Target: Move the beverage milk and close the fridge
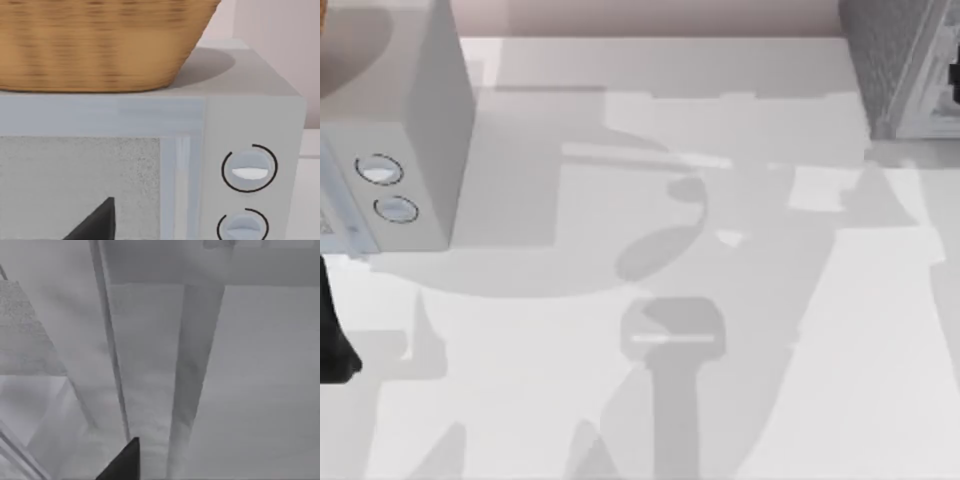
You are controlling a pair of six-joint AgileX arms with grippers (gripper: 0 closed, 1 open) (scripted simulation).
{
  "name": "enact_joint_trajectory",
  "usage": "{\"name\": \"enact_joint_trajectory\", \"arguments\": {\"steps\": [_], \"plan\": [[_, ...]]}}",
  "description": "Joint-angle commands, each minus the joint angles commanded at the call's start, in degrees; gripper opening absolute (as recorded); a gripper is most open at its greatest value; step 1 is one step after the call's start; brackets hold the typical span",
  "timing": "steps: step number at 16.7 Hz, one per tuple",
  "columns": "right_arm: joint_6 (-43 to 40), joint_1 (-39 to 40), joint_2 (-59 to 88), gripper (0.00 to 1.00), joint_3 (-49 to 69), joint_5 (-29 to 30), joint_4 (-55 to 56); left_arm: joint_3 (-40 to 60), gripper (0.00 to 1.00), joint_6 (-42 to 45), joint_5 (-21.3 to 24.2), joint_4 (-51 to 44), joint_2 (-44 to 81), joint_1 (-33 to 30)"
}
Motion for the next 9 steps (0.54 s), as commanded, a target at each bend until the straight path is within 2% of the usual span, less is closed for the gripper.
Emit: {"name": "enact_joint_trajectory", "arguments": {"steps": [5, 9], "plan": [[0.06, 0.1, 9.46, 1.0, 13.2, 0.22, -2.19, 0.0, 1.0, 0.0, 0.0, 0.0, 0.0, 0.0], [0.18, 0.13, 13.67, 1.0, 17.69, 0.31, -3.84, 0.0, 1.0, 0.0, 0.0, 0.0, 0.0, 0.0]]}}
